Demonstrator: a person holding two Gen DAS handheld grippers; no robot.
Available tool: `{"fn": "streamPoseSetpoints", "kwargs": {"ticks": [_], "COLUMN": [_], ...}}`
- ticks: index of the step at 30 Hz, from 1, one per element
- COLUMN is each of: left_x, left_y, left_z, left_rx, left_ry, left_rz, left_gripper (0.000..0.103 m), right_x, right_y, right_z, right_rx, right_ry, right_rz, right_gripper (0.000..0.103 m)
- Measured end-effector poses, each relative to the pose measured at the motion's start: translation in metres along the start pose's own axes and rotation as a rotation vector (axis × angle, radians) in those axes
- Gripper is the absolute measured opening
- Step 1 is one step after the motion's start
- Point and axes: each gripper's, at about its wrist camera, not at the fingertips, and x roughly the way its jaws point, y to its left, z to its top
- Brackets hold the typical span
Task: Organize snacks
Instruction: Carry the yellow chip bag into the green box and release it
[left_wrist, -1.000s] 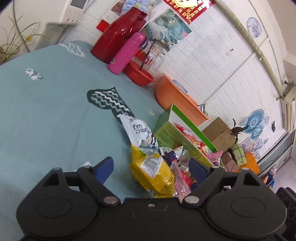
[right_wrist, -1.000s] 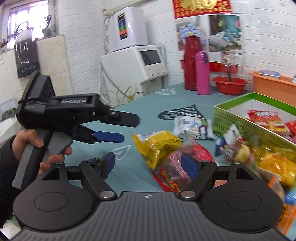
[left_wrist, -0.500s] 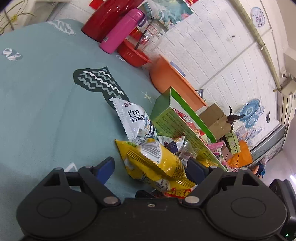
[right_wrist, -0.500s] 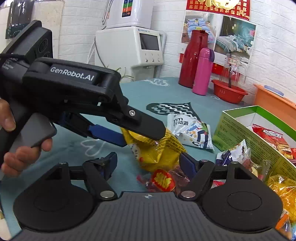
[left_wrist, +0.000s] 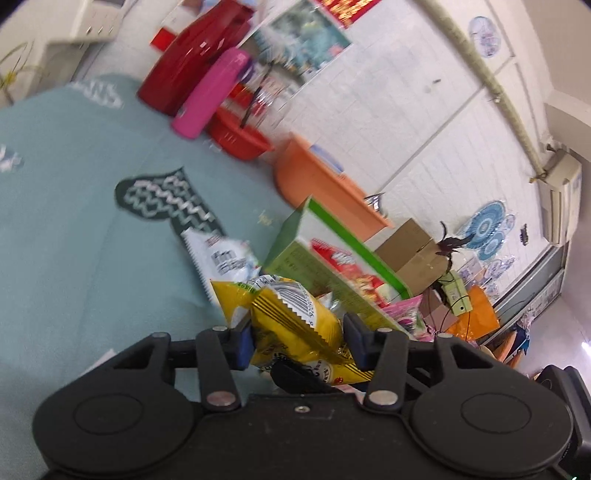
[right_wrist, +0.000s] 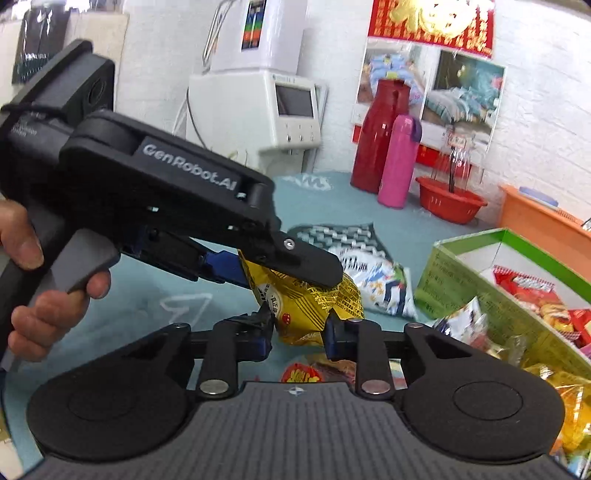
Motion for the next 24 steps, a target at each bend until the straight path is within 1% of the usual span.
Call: {"fn": "streamPoseSetpoints", "kwargs": {"ticks": [2, 5, 11, 16, 21, 24], "left_x": [-0.003, 0.0, 0.027, 0.064, 0.099, 0.122], "left_y": [-0.016, -0.036, -0.076, -0.096, -0.101, -0.1], "left_z": [0.005, 0.011, 0.024, 0.036, 0.052, 0.065], "left_rx": [0.038, 0.077, 0.157, 0.186, 0.181, 0.177], "left_ry": [-0.022, -0.03, -0.024, -0.004, -0.001, -0.006], "left_rz": [-0.021, -0.052, -0.118, -0.159, -0.164, -0.179], "left_gripper": [0.066, 0.066, 0.066, 0.066, 0.067, 0.067], "right_x": [-0.011, -0.026, -0.048, -0.052, -0.043, -0.032], "right_y": [0.0, -0.006, -0.032, -0.064, -0.096, -0.112], "right_z": [0.006, 0.011, 0.015, 0.017, 0.02, 0.026], "right_rx": [-0.009, -0.019, -0.007, 0.006, 0.025, 0.008], "right_ry": [-0.041, -0.091, -0.168, -0.182, -0.18, -0.17], "right_rz": [-0.019, -0.051, -0.142, -0.203, -0.223, -0.236], "right_gripper": [0.047, 0.047, 0.047, 0.047, 0.047, 0.046]}}
